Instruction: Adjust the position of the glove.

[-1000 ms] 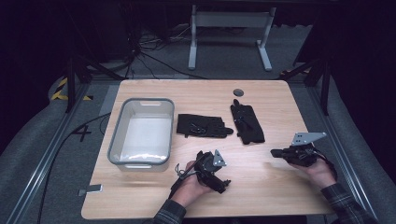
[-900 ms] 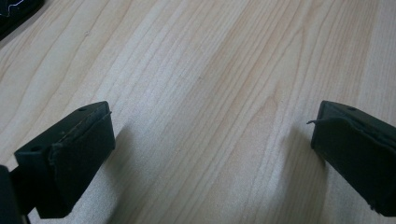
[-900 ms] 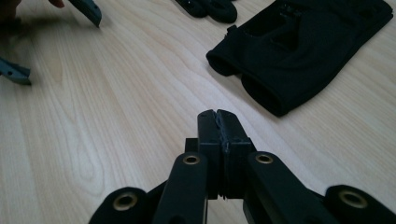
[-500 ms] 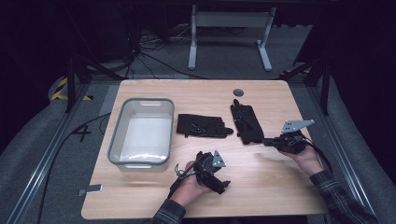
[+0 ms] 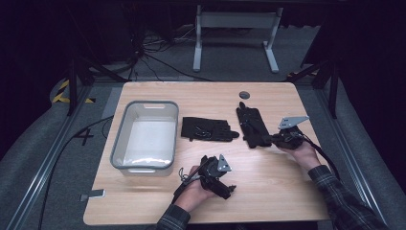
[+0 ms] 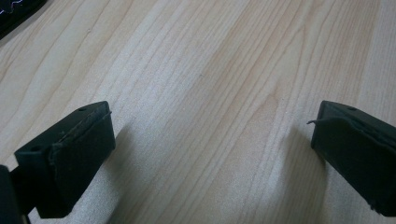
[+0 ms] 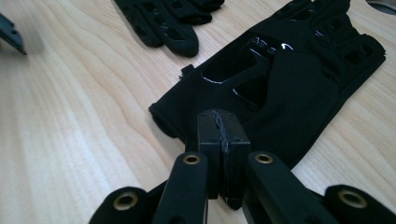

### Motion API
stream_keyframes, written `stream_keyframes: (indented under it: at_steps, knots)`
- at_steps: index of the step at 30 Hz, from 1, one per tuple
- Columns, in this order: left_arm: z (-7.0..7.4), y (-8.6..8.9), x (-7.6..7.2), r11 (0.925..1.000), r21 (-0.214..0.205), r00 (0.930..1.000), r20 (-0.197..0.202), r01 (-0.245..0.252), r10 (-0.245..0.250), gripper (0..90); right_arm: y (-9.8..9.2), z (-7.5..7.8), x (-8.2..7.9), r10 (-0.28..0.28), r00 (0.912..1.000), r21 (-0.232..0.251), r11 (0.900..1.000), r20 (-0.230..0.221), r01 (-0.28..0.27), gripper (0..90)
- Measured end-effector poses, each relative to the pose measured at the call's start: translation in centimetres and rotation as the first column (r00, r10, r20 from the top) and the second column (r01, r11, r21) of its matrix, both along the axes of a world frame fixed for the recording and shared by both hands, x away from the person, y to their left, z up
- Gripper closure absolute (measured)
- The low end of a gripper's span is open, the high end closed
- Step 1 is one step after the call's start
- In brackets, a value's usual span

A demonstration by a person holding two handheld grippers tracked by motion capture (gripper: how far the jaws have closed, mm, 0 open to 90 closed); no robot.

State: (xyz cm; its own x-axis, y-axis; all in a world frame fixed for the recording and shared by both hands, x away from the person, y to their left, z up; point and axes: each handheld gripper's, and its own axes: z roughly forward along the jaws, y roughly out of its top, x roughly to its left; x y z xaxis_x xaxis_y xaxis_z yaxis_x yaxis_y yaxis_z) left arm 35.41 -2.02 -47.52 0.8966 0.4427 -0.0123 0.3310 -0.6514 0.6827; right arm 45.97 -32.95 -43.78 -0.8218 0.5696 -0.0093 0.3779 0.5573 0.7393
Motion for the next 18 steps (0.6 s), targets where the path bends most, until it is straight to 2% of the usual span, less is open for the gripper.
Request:
stream_keyframes:
  at_steps: [4,6,18]
  knots:
    - [0.0,0.0,0.0,1.0,0.0,1.0,0.0,-0.001,0.001,0.0,0.3,-0.4,0.7,-0.004,1.0,-0.003,1.0,0.004,0.004,89.8]
    - [0.0,0.0,0.0,1.0,-0.001,1.0,0.001,-0.002,0.002,0.1,0.3,-0.9,1.2,-0.011,0.9999,-0.016,0.9998,-0.012,0.01,89.7]
    - [0.0,0.0,0.0,1.0,-0.002,1.0,0.002,-0.002,0.002,0.0,0.4,-1.5,1.0,0.0,0.9992,-0.052,0.9986,-0.041,-0.002,90.0]
